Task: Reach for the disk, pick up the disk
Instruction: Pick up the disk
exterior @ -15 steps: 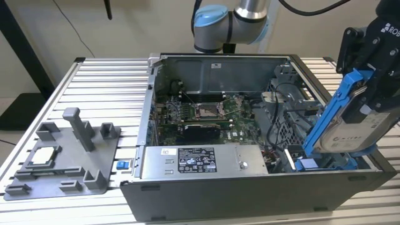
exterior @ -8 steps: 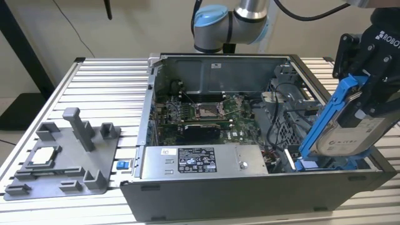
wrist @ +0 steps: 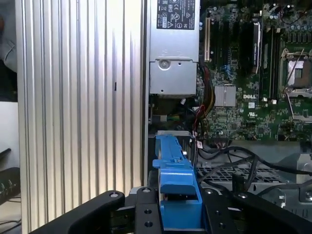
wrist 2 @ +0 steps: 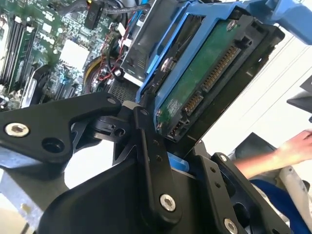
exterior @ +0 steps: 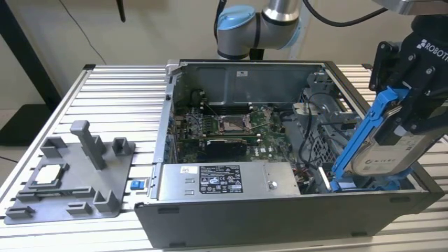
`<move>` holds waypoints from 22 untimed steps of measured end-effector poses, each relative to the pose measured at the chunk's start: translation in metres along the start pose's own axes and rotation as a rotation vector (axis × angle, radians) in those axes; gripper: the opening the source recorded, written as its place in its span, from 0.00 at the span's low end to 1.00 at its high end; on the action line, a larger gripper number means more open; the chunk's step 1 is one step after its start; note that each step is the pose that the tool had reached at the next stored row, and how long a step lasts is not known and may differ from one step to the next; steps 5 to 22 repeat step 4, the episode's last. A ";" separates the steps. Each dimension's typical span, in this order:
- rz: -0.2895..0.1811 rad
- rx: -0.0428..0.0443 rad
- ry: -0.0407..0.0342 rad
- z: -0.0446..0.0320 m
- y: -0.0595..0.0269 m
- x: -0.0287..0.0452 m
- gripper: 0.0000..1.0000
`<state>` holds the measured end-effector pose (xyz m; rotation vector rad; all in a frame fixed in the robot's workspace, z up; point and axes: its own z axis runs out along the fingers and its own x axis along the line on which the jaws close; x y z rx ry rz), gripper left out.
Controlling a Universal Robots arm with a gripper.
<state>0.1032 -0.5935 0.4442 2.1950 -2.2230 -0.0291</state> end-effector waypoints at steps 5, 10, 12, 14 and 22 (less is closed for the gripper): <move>0.000 0.0000 -0.0006 0.0001 0.0000 0.0000 0.00; 0.000 0.0000 -0.0006 0.0001 0.0000 0.0000 0.00; 0.000 0.0000 -0.0006 0.0001 0.0000 0.0000 0.00; 0.000 0.0000 -0.0006 0.0001 0.0000 0.0000 0.00; 0.000 0.0000 -0.0006 0.0001 0.0000 0.0000 0.00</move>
